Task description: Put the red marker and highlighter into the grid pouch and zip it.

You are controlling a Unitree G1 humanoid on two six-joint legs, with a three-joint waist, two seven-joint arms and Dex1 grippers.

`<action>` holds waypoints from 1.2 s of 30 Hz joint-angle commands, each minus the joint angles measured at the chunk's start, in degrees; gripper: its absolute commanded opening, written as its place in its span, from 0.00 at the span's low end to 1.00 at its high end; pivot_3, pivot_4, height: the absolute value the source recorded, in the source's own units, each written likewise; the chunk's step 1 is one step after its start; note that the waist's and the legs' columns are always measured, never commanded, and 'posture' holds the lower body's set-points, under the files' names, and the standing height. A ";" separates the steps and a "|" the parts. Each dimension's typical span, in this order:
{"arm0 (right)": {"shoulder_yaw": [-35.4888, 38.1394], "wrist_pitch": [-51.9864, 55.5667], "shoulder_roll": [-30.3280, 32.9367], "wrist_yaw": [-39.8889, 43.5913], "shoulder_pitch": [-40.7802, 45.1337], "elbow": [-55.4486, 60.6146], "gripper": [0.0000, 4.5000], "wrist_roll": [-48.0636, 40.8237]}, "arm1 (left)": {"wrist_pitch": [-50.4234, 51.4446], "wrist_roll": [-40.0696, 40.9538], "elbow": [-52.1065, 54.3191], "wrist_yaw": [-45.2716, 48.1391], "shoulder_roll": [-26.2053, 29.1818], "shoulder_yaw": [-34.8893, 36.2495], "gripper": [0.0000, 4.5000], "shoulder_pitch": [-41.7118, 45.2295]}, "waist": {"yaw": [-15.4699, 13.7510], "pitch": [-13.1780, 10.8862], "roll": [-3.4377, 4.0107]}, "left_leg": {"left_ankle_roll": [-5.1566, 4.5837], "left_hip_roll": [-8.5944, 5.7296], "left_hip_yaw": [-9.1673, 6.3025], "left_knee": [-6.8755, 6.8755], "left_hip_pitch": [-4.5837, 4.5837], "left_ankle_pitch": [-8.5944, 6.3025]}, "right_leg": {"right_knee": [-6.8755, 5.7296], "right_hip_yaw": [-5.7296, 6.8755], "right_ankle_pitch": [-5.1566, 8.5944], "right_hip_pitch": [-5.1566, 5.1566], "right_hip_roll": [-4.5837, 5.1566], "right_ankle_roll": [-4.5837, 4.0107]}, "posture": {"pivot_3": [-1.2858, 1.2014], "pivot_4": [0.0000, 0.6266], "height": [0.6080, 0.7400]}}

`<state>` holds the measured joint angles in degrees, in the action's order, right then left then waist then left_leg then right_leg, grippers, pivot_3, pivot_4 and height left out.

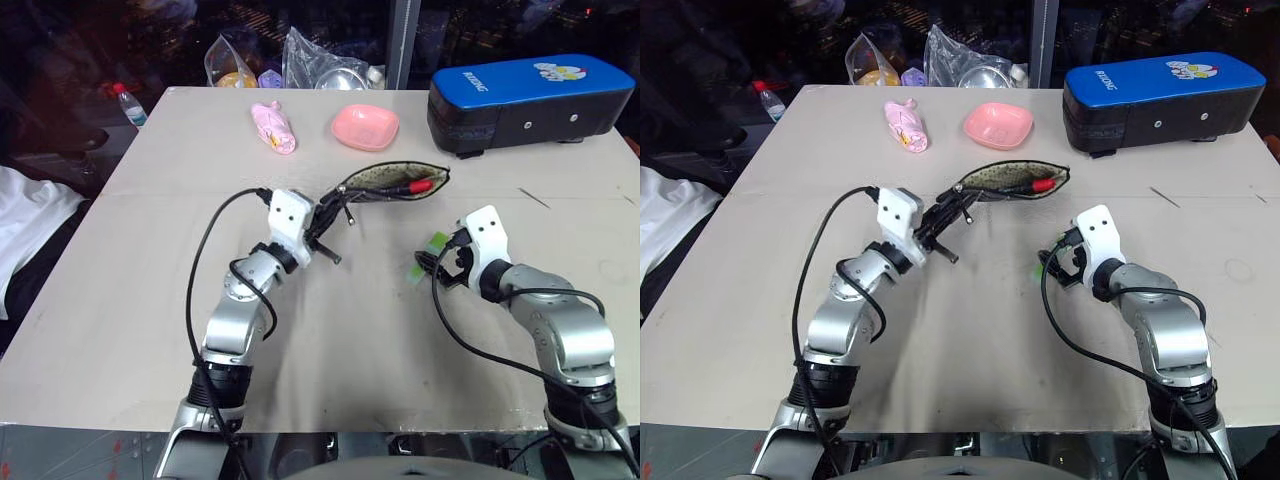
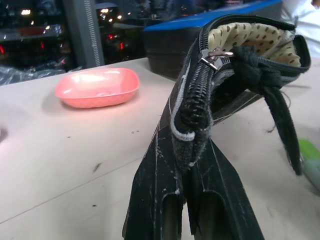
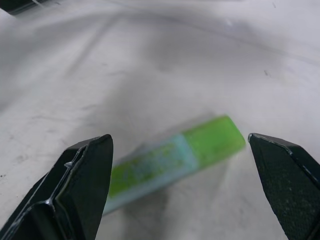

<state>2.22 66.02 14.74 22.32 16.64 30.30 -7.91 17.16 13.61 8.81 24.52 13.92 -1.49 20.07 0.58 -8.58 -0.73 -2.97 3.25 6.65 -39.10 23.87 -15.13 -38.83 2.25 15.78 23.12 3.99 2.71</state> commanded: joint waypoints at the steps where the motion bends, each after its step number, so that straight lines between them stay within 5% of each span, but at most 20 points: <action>1: -1.83 4.30 -4.53 -6.24 0.39 4.15 0.97 0.60 | 2.50 1.16 3.63 -1.44 -0.56 0.89 0.00 2.88 | 0.05 0.00 0.00 | 0.00 0.00 -0.01 0.00 0.00 0.00 | 0.00 0.01 0.00 0.00 -0.02 0.00 | 0.52 0.24 1.00; 9: -3.19 6.90 -13.43 -12.92 0.57 -0.06 0.97 0.40 | 2.10 -0.14 3.77 -2.08 -1.40 -0.24 0.00 2.51 | 0.07 0.02 -0.03 | 0.01 -0.02 0.00 0.01 0.01 0.01 | 0.03 0.00 0.00 0.00 -0.04 0.00 | 0.52 0.24 1.00; 17: -9.60 -0.02 -4.66 -9.14 2.44 -10.01 0.97 1.53 | 0.71 -1.18 3.05 -1.91 -0.72 -0.38 0.00 2.27 | 0.48 0.15 -0.24 | 0.03 -0.02 0.00 0.01 -0.10 0.01 | -0.01 -0.05 -0.01 -0.04 -0.10 -0.02 | 0.52 0.24 1.00; 25: -11.10 -2.51 -0.61 -8.01 0.79 -10.58 0.18 1.08 | -0.02 -1.73 2.82 -2.20 -1.02 -0.73 0.00 1.87 | 0.32 0.19 -0.31 | 0.03 0.02 -0.04 0.01 -0.11 0.02 | -0.01 -0.07 -0.01 -0.06 -0.11 -0.03 | 0.52 0.24 1.00; 31: -8.10 -4.98 3.35 -7.64 0.39 -9.88 0.17 1.64 | -0.69 -2.06 1.89 -1.96 -1.33 -0.87 0.00 2.31 | -0.12 0.19 -0.31 | 0.03 0.00 -0.05 0.00 -0.09 0.02 | 0.00 -0.06 -0.01 -0.08 -0.06 -0.03 | 0.52 0.24 1.00; 36: -3.40 -15.83 13.18 -1.52 3.24 -9.58 0.17 0.49 | -0.74 -2.15 1.77 -1.56 -1.16 -0.87 0.00 2.19 | -1.44 0.10 -0.29 | -0.02 -0.13 -0.04 -0.03 0.02 0.00 | 0.11 -0.04 0.00 -0.08 0.06 -0.03 | 0.52 0.24 1.00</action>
<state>-5.13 55.78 24.06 18.23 18.01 19.99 -8.41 18.07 11.34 9.49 22.58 12.86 -2.28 21.71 -0.86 -8.48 -1.02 -3.03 3.10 6.62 -39.14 23.92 -15.16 -38.68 2.20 15.78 23.05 4.06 2.68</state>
